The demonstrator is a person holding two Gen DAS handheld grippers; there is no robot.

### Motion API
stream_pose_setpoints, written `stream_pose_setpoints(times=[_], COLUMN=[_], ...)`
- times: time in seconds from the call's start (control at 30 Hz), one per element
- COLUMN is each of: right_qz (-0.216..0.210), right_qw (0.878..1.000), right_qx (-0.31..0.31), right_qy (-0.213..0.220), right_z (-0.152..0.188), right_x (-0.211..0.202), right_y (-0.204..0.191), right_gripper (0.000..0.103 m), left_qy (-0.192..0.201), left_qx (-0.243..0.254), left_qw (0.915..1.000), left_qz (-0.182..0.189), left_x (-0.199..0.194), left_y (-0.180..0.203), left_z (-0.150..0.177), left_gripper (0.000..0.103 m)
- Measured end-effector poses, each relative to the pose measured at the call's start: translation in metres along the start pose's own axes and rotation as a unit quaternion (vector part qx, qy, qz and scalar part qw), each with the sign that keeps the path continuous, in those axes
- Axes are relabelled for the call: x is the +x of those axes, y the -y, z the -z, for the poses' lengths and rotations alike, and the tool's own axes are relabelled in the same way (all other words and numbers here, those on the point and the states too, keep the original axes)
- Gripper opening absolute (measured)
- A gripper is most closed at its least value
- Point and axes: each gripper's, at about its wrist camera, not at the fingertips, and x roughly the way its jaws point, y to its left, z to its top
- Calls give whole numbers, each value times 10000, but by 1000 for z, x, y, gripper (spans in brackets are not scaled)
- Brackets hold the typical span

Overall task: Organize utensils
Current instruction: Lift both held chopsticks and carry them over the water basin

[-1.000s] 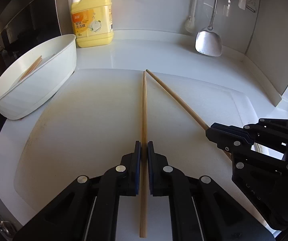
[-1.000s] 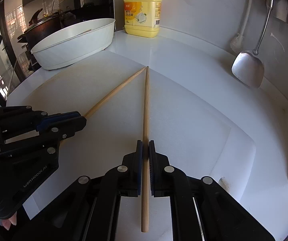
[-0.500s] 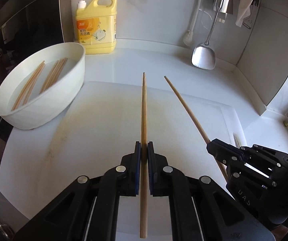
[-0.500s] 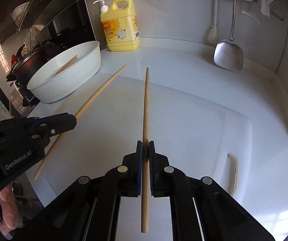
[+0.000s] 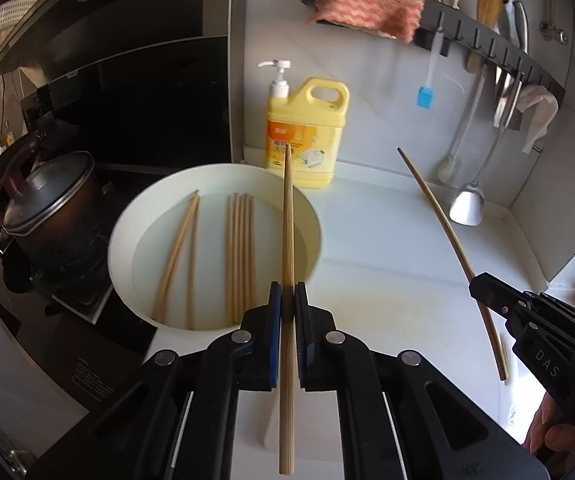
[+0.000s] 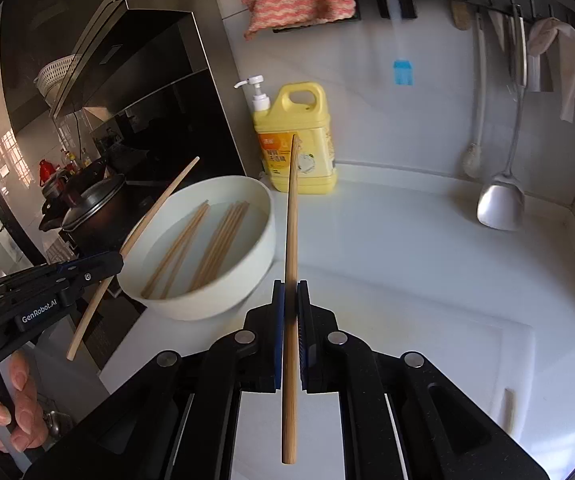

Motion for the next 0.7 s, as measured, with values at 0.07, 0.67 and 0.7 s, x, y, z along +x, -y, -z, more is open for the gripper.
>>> stream_pose_setpoints(times=[0.07,0.67,0.7], right_qz=[-46,-17,5], right_qw=[10000,9920,9913], right_qx=[14,892,910], right_qy=[-3,-891,-952], right_z=[-13,-55,-54], right_x=[19,197,202], right_y=[-22,-120,-120], right_gripper=[6,6,6], left_qy=[23,-956,-1000], left_qx=[7,155,152], left_qw=[10000,9948,9943], left_qz=[-36,317,346], left_x=[9,140,144], left_y=[-26,-147,-147], left_z=[-13,-58,-57], left_gripper=[7,7,7])
